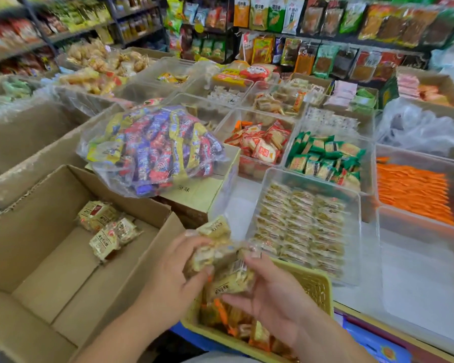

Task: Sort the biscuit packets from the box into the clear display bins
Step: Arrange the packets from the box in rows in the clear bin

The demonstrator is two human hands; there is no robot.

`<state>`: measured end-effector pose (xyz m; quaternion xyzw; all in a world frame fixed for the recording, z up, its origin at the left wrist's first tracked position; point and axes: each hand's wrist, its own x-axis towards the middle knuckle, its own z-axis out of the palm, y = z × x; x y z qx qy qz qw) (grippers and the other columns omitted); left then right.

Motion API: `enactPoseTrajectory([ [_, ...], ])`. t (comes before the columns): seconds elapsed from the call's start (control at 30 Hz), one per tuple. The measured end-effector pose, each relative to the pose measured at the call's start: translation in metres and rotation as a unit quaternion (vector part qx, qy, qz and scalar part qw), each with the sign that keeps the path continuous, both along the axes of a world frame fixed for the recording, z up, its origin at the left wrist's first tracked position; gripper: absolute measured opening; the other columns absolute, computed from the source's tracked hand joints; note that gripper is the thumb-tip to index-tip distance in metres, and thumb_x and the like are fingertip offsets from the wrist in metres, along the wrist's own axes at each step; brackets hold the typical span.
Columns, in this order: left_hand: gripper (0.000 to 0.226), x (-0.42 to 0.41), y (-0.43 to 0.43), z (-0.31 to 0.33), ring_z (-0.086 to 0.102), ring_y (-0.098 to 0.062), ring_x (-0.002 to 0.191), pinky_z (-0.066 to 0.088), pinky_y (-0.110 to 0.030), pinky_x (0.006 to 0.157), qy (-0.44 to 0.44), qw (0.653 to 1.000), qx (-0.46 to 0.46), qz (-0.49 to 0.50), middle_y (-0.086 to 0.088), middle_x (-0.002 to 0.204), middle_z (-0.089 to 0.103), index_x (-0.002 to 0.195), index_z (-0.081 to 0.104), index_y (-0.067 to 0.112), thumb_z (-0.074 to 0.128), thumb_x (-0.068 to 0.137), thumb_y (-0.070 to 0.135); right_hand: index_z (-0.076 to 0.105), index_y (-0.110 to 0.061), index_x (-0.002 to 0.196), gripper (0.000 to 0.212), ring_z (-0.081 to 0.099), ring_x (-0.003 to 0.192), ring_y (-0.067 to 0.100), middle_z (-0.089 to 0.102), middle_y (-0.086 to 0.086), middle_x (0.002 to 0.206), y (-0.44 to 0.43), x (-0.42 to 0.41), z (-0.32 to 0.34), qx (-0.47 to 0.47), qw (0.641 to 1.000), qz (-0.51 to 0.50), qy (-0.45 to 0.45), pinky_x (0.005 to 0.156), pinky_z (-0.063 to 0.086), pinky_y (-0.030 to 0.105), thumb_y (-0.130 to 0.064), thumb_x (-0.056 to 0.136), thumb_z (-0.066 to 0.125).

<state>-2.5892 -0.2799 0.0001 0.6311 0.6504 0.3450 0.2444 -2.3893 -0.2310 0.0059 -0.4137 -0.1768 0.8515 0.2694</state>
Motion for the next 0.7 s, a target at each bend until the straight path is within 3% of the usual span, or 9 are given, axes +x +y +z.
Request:
enactPoseTrajectory([
  [0.1, 0.042, 0.009, 0.009, -0.007, 0.052, 0.013, 0.120, 0.042, -0.017, 0.097, -0.111, 0.990, -0.031, 0.079, 0.035, 0.125, 0.058, 0.115, 0.057, 0.059, 0.070, 0.097, 0.024, 0.057, -0.010, 0.133, 0.033, 0.069, 0.111, 0.038, 0.071, 0.019, 0.122, 0.013, 0.013, -0.012, 0.006, 0.999, -0.010, -0.033, 0.089, 0.060, 0.053, -0.016, 0.101, 0.053],
  [0.2, 0.037, 0.015, 0.017, -0.013, 0.065, 0.000, 0.111, 0.053, -0.034, 0.095, -0.192, 0.967, -0.057, 0.155, 0.028, 0.116, 0.068, 0.114, 0.059, 0.059, 0.068, 0.098, 0.026, 0.058, 0.001, 0.124, 0.029, 0.072, 0.104, 0.037, 0.074, 0.022, 0.113, 0.032, 0.032, -0.024, -0.006, 0.997, -0.053, -0.061, 0.081, 0.063, 0.046, -0.009, 0.098, 0.050],
  [0.27, 0.035, 0.018, 0.020, -0.014, 0.071, -0.010, 0.085, 0.060, -0.041, 0.079, -0.233, 0.952, -0.077, 0.183, 0.021, 0.104, 0.074, 0.110, 0.059, 0.062, 0.067, 0.099, 0.030, 0.063, -0.002, 0.116, 0.022, 0.075, 0.096, 0.029, 0.077, 0.016, 0.107, 0.048, 0.043, -0.028, 0.024, 0.991, -0.083, -0.100, 0.071, 0.063, 0.039, -0.007, 0.097, 0.050],
  [0.33, 0.038, 0.019, 0.020, -0.011, 0.070, -0.011, 0.070, 0.059, -0.029, 0.061, -0.259, 0.943, -0.069, 0.196, 0.020, 0.100, 0.075, 0.104, 0.060, 0.064, 0.067, 0.099, 0.027, 0.066, -0.011, 0.108, 0.019, 0.076, 0.083, 0.015, 0.079, -0.002, 0.093, 0.064, 0.053, -0.030, 0.113, 0.972, -0.083, -0.189, 0.061, 0.060, 0.030, -0.004, 0.098, 0.051],
  [0.4, 0.041, 0.020, 0.020, -0.008, 0.074, -0.009, 0.073, 0.056, -0.020, 0.054, -0.294, 0.931, -0.065, 0.205, 0.019, 0.100, 0.076, 0.100, 0.064, 0.061, 0.066, 0.100, 0.020, 0.065, -0.028, 0.107, 0.023, 0.070, 0.072, 0.012, 0.075, -0.015, 0.084, 0.083, 0.061, -0.036, 0.255, 0.909, -0.016, -0.330, 0.052, 0.053, 0.022, -0.011, 0.099, 0.051],
  [0.5, 0.041, 0.020, 0.018, -0.005, 0.077, -0.012, 0.077, 0.056, -0.020, 0.053, -0.325, 0.918, -0.070, 0.218, 0.015, 0.099, 0.077, 0.100, 0.068, 0.055, 0.066, 0.100, 0.014, 0.058, -0.040, 0.106, 0.022, 0.061, 0.069, 0.017, 0.064, -0.014, 0.079, 0.108, 0.065, -0.059, 0.442, 0.736, 0.122, -0.498, 0.052, 0.039, 0.026, -0.020, 0.097, 0.057],
  [0.57, 0.039, 0.019, 0.017, -0.004, 0.076, -0.007, 0.075, 0.054, -0.016, 0.053, -0.333, 0.913, -0.066, 0.227, 0.020, 0.097, 0.076, 0.103, 0.068, 0.051, 0.065, 0.099, 0.012, 0.063, -0.032, 0.124, 0.034, 0.065, 0.083, 0.022, 0.066, -0.006, 0.093, 0.116, 0.060, -0.078, 0.477, 0.679, 0.181, -0.528, 0.063, 0.045, 0.030, -0.015, 0.095, 0.060],
  [0.63, 0.035, 0.017, 0.015, -0.002, 0.070, 0.000, 0.061, 0.049, -0.013, 0.050, -0.322, 0.916, -0.062, 0.231, 0.027, 0.094, 0.074, 0.106, 0.066, 0.049, 0.066, 0.099, 0.014, 0.062, -0.020, 0.130, 0.036, 0.062, 0.097, 0.027, 0.066, 0.007, 0.111, 0.118, 0.054, -0.096, 0.491, 0.619, 0.253, -0.558, 0.075, 0.047, 0.032, -0.015, 0.094, 0.058],
  [0.7, 0.035, 0.016, 0.013, -0.001, 0.060, 0.003, 0.051, 0.046, -0.013, 0.048, -0.307, 0.920, -0.069, 0.234, 0.029, 0.093, 0.072, 0.105, 0.065, 0.054, 0.067, 0.099, 0.019, 0.060, -0.019, 0.134, 0.037, 0.059, 0.105, 0.028, 0.063, 0.009, 0.116, 0.116, 0.051, -0.110, 0.496, 0.588, 0.306, -0.561, 0.084, 0.049, 0.034, -0.021, 0.097, 0.056],
])
